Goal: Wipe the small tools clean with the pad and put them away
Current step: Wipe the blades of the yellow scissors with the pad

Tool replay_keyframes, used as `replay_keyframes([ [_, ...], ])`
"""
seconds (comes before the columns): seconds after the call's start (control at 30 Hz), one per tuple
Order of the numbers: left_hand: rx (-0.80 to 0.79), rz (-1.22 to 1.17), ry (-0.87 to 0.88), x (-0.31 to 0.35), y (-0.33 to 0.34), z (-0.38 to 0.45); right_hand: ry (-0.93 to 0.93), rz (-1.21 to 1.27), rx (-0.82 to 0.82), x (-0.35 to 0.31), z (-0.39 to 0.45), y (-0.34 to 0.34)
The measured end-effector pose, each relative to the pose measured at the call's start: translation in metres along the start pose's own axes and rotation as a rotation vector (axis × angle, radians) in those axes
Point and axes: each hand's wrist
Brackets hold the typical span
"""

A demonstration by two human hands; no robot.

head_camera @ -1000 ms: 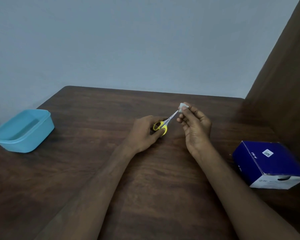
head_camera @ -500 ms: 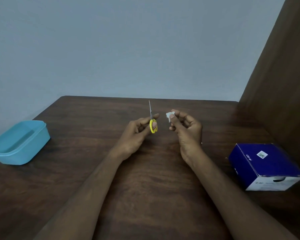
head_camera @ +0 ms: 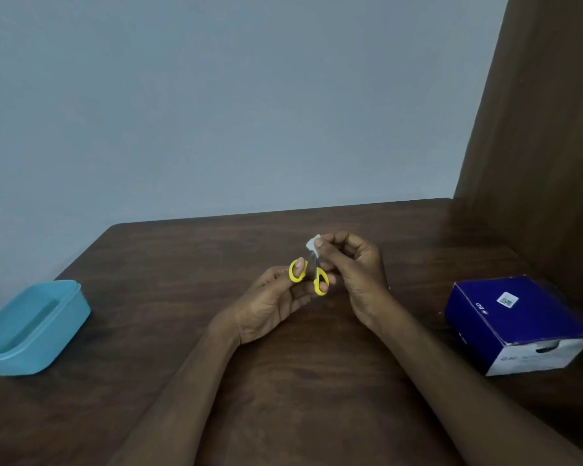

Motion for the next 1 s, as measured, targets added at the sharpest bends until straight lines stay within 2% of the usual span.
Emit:
replay_keyframes([
  [0.17,-0.088,0.035,-0.043,0.000,-0.002,0.000,0.086,-0.057,0.000,0.006,0.004,-0.004],
  [0.3,-0.124,0.083,-0.026,-0.001,-0.005,-0.002,0.061,-0.085,0.119,0.007,0.007,-0.005],
  [0.4,-0.136,0.066,-0.018,0.000,-0.003,-0.002,-0.004,-0.006,0.194,0.000,0.009,-0.008],
  [0.57,-0.139,0.052,-0.016,0.000,-0.002,-0.003,0.009,-0.048,0.000,-0.004,-0.003,-0.005],
  [0.67,-0.126,0.027,-0.019,0.000,0.000,-0.005,-0.047,-0.161,0.168,0.002,-0.001,-0.001],
  [0.73,-0.101,-0.001,-0.002,0.002,0.003,-0.006,-0.077,-0.121,0.251,0.000,0.006,-0.004],
  [0.9,-0.049,0.009,0.033,0.007,0.007,-0.006,-0.026,0.001,0.114,-0.007,-0.005,-0.001],
  [1.0,-0.036,0.007,0.039,0.008,0.006,-0.005,-0.007,-0.045,0.069,-0.006,-0.011,0.003],
])
Point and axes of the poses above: each hand's wrist, its own z-axis towards the middle knuckle, its own y-axis out of the palm, x = y × z, and after that the axes turned 1 degree about -y, right-handed
